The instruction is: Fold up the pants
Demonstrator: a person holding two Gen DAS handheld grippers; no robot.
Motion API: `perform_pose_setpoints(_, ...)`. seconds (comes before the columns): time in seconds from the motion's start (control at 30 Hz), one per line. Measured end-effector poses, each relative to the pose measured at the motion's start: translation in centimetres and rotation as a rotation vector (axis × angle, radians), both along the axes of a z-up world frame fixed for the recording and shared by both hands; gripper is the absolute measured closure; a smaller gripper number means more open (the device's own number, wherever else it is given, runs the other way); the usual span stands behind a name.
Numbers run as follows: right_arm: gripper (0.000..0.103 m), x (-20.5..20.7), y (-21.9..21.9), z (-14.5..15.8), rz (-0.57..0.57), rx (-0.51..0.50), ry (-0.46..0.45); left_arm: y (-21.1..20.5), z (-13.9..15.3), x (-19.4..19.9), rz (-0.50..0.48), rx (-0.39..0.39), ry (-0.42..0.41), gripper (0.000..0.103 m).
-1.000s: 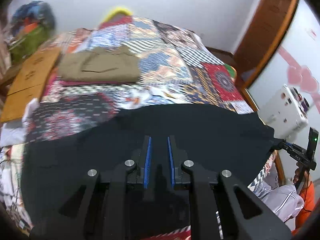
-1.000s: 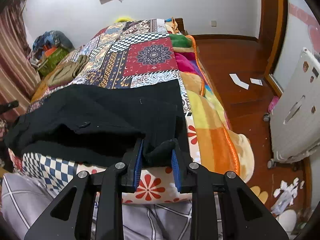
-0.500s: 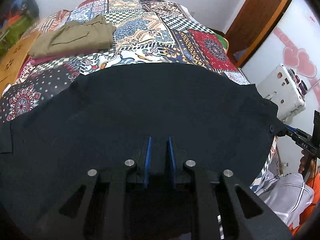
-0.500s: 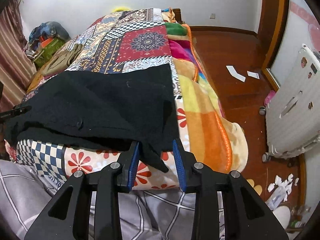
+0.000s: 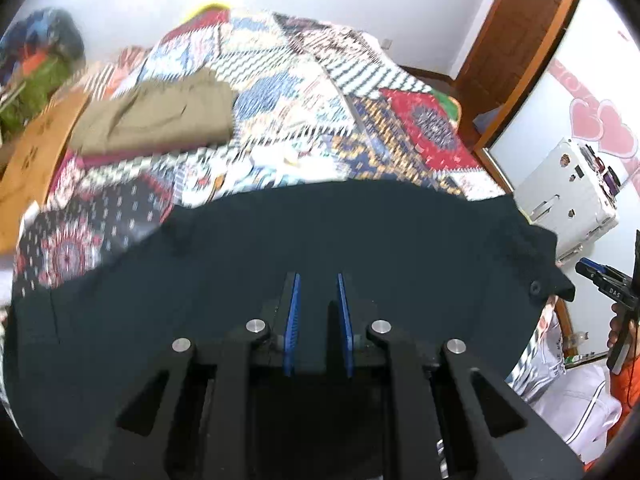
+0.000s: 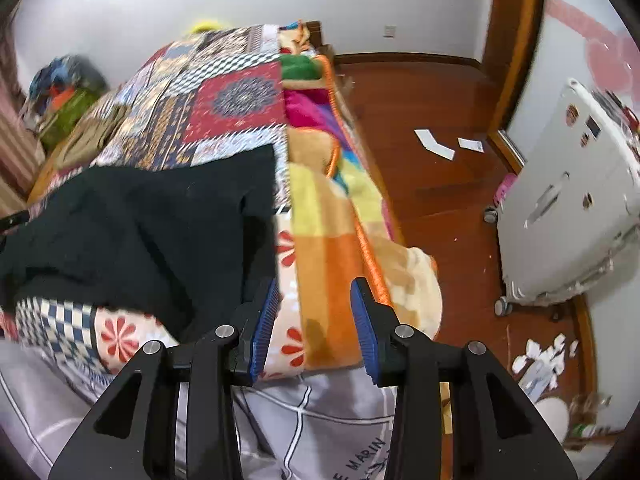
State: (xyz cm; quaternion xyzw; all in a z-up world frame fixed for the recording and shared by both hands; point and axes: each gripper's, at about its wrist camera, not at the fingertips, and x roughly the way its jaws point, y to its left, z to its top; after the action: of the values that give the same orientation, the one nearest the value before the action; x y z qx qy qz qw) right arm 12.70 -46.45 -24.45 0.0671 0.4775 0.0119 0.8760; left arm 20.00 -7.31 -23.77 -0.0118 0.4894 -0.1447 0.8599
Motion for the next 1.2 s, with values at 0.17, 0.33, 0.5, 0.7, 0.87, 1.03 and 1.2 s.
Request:
perform_pose_setpoints(0.17,0.068,1.9,0.0,0.3,-0.021,0.080,-0.022,-3.6,1.4,1.9,-0.058,-0.005,-0.028,0.086)
perform_pose_setpoints(0.33,0.068,3.8,1.3,-0.2,0.015,0.156,-0.029,-7.7,1.2,3.5,-0.127,-0.010,-0.029,0.082)
perform_pose_setpoints(0.5,0.068,5.1,2.8,-1.1,0.058,0.211,-0.022,-11.3,-0.6,4.4,-0.186,-0.018,0.010,0.079)
perform_pose_setpoints(0.7,0.068,6.5,3.8,-2.4,0.099,0.248,0.009,-12.8,-3.3,4.8,-0.190,-0.015,0.078,0.079)
perform_pose_setpoints(0.87,0.076,6.8,3.8,-2.5,0.101,0.289,0.000,-12.4,-4.9,4.9,-0.167,-0.048,0.128,0.076)
perform_pose_setpoints(1.03,0.083,7.1,3.7,-2.0,0.080,0.289,-0.026,-12.9,-4.9,4.3,-0.184,-0.024,0.107,0.070)
perform_pose_setpoints(1.2,0.087,7.6,4.1,0.2,0.069,0.249,-0.118,-13.5,-5.0,4.0,-0.195,0.016,0.085,0.067)
